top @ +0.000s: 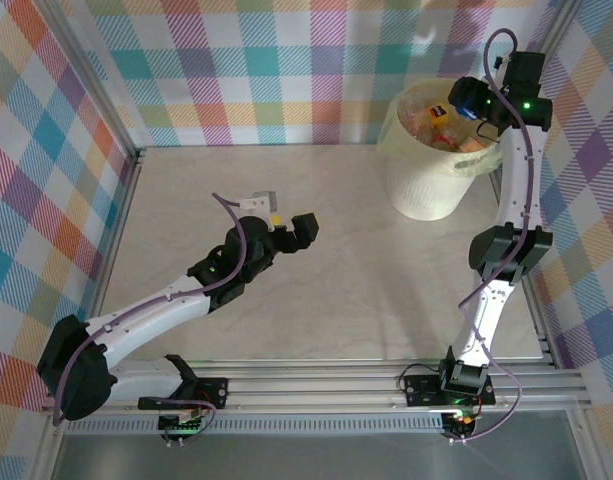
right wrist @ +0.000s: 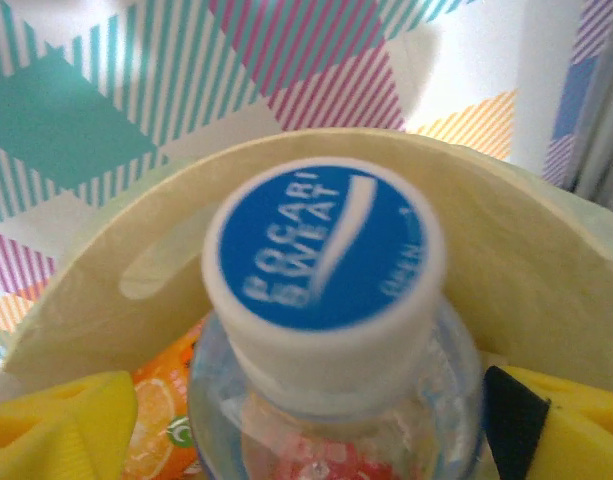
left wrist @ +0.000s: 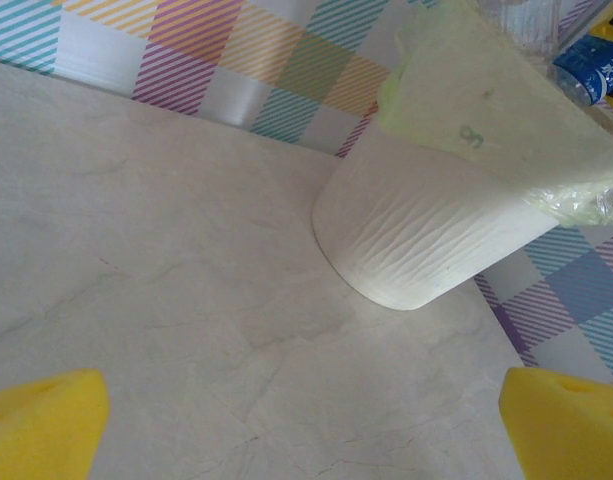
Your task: Put the plastic bottles in the bin
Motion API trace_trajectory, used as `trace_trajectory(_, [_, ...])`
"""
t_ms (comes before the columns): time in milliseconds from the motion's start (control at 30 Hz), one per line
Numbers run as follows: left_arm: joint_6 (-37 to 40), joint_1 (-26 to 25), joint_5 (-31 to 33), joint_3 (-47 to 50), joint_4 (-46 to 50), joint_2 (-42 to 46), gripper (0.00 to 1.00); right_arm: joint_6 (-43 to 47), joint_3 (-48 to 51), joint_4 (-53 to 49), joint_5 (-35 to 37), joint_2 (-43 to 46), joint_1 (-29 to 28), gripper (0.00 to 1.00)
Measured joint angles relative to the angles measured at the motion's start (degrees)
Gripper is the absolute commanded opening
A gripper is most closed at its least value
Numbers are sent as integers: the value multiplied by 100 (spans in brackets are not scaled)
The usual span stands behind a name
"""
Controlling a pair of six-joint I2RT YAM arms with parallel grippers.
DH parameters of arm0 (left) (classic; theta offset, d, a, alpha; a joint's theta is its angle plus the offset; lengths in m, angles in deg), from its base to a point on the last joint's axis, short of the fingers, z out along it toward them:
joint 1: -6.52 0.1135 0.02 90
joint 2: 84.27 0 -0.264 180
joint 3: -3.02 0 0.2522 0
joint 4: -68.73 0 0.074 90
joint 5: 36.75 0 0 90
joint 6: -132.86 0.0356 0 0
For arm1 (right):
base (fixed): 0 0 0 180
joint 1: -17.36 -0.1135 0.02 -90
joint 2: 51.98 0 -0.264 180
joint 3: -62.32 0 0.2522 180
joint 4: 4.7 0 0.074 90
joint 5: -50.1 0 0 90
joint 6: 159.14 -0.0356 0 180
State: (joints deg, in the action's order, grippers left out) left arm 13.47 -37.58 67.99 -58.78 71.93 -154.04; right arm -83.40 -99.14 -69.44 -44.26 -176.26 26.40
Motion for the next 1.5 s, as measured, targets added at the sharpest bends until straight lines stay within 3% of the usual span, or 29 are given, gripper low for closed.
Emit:
trace_trajectory(333, [-101,0,44,0,2,-74,100,-7,1735,627,280,1392,-52,96])
trace_trajectory(467, [-103,0,42,0,39,-160,100,-7,1919,894,162,1609,-59,98])
trace_trajectory(633, [-103,0,42,0,107,-197,100,-57,1794,942,-85,1410,-17,98])
trace_trajectory(833, [-103,4,59,0,164,-214,100,-151,883,1001,-98,437,2,99])
trace_trajectory(967, [-109,7,96,0,164,-240,100,-157,844,1117,-37,114,2,99])
trace_trajectory(1067, [-127,7,101,0,164,-291,100,-116,844,1132,-334,-31,2,99])
trace_trajectory(1333, [-162,7,83,-2,166,-450,100,190,852,1088,-2041,24,72,100])
trace_trajectory(1500, [-223,7,81,-2,166,-522,100,223,940,931,-2315,415,63,100])
